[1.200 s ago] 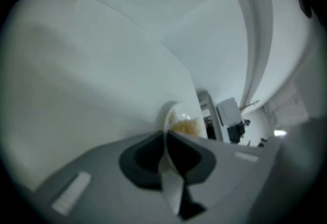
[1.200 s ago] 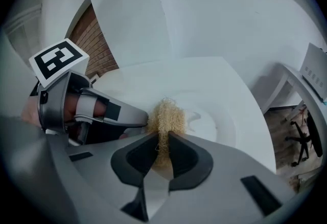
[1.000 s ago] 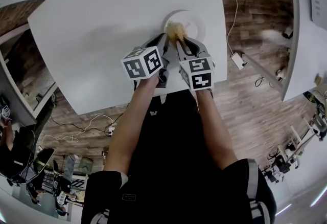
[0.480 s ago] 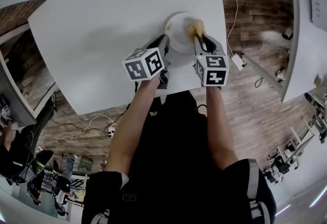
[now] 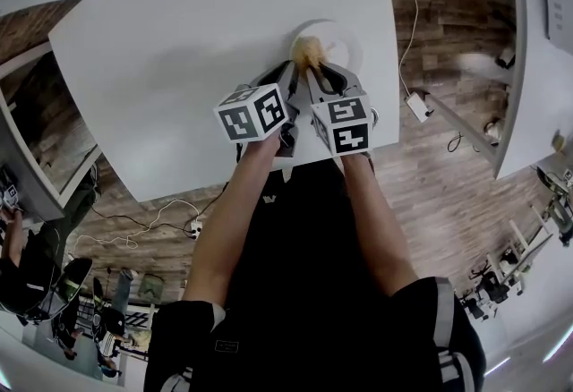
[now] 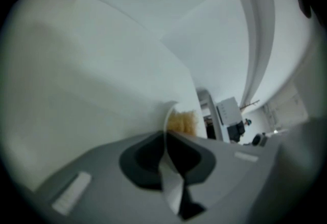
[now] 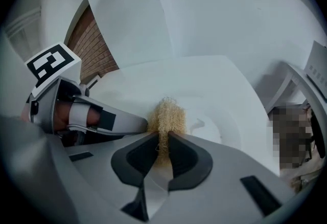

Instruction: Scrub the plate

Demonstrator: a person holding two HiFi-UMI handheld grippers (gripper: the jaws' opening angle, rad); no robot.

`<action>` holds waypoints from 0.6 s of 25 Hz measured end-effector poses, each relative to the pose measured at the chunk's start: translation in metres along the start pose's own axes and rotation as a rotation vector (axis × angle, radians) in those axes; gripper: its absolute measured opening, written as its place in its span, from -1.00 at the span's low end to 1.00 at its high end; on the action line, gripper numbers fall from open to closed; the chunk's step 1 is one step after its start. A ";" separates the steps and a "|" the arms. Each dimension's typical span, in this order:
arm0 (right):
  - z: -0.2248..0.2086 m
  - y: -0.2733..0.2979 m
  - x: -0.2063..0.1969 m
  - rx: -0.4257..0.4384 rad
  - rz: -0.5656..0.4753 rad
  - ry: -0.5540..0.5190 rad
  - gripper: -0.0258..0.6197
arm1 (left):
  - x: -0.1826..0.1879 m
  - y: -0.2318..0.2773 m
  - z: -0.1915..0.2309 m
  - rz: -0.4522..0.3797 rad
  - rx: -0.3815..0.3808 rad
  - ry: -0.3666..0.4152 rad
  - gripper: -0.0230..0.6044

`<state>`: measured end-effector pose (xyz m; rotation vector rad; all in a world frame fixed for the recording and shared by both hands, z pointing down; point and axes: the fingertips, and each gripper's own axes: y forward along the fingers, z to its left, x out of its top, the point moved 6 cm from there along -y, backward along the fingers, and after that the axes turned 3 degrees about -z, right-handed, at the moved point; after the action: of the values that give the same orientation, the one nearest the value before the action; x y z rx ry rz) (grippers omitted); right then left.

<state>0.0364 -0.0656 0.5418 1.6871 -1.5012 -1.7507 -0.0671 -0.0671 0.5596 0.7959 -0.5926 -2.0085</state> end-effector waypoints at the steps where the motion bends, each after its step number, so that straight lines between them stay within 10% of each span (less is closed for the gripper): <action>1: 0.003 0.001 0.001 0.009 0.001 -0.002 -0.77 | 0.000 0.000 0.000 0.002 0.001 0.007 -0.85; 15: -0.068 -0.018 -0.002 -0.118 -0.004 0.043 -0.77 | -0.002 0.002 -0.001 0.018 -0.011 0.003 -0.85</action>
<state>0.1028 -0.0879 0.5433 1.6593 -1.3491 -1.7570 -0.0645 -0.0664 0.5613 0.7842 -0.5848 -1.9919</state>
